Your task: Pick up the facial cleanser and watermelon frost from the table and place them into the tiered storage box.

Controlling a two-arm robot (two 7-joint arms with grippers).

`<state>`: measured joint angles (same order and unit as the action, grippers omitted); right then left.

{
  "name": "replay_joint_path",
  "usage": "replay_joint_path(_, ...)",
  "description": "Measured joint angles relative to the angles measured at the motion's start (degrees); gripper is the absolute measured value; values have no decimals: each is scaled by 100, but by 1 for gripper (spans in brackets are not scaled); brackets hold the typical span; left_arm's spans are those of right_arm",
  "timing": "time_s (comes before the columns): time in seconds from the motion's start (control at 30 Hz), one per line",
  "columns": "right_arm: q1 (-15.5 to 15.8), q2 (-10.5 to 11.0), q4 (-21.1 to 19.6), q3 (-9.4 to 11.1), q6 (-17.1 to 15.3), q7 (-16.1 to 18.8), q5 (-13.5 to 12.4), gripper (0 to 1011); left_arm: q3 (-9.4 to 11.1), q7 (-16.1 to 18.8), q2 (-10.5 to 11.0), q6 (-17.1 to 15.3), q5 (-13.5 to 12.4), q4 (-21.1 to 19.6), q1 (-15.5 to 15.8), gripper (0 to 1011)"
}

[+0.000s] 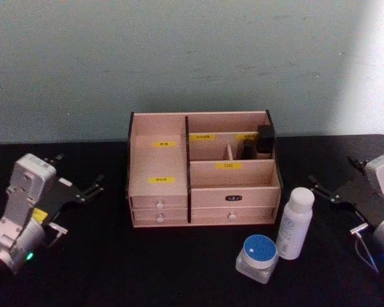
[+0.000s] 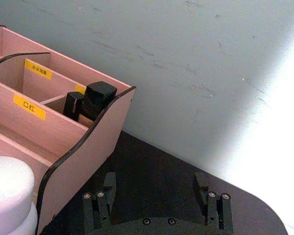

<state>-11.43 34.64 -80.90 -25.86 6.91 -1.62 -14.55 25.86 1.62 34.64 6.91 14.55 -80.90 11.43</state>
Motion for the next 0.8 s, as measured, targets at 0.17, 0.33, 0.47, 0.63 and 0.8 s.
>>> replay_joint_path(0.17, 0, 0, 0, 0, 0, 0, 0, 1002, 0, 0, 0, 0, 0, 0, 0, 1001)
replay_joint_path(0.33, 0, 0, 0, 0, 0, 0, 0, 1002, 0, 0, 0, 0, 0, 0, 0, 1001)
replay_joint_path(0.47, 0, 0, 0, 0, 0, 0, 0, 1002, 0, 0, 0, 0, 0, 0, 0, 1001)
replay_joint_path(0.63, 0, 0, 0, 0, 0, 0, 0, 1002, 0, 0, 0, 0, 0, 0, 0, 1001)
replay_joint_path(0.8, 0, 0, 0, 0, 0, 0, 0, 1002, 0, 0, 0, 0, 0, 0, 0, 1002)
